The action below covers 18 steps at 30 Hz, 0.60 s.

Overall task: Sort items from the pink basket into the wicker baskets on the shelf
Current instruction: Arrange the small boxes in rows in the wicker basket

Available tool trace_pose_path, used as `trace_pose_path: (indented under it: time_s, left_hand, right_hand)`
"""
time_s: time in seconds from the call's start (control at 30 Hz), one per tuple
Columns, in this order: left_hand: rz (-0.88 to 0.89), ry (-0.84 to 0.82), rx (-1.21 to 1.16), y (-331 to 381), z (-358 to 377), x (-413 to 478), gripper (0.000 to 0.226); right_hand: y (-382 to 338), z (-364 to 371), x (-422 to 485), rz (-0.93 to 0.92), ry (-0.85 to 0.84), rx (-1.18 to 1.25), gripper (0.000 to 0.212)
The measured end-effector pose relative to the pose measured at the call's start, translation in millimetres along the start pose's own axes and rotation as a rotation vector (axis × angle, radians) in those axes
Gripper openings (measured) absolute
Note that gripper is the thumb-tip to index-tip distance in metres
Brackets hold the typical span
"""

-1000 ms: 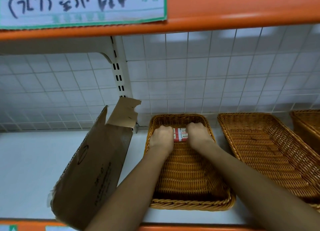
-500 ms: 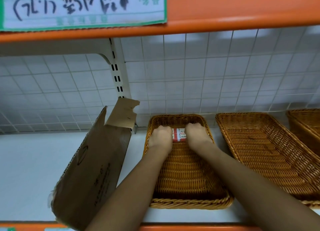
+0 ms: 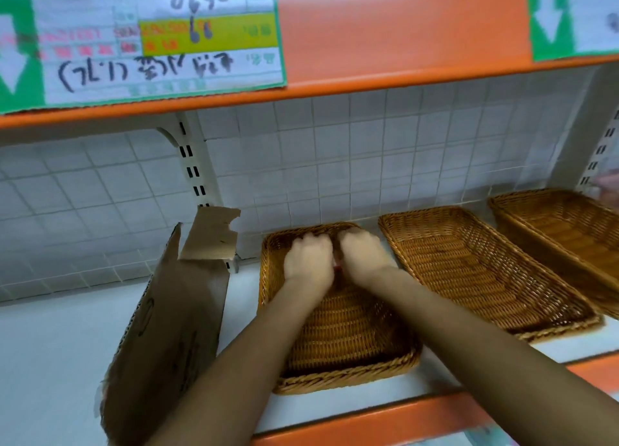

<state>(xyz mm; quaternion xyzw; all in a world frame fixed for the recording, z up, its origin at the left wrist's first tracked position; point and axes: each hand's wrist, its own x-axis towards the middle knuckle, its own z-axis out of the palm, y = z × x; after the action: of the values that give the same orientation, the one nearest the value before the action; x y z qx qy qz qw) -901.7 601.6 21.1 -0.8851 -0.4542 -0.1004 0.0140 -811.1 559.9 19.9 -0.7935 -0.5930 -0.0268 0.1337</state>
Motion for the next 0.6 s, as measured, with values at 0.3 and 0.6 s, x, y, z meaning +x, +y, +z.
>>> trace_pose_path:
  time_s: [0.3, 0.6]
  left_hand:
    - [0.300, 0.146, -0.044, 102.7, -13.4, -13.6, 0.026]
    - [0.538, 0.164, -0.131, 267.9, -10.5, -36.7, 0.024]
  right_hand:
    - [81.9, -41.1, -67.9, 0.169, 0.175, 0.006, 0.034]
    - [223.1, -96.2, -163.8, 0.421, 0.213, -0.045, 0.028]
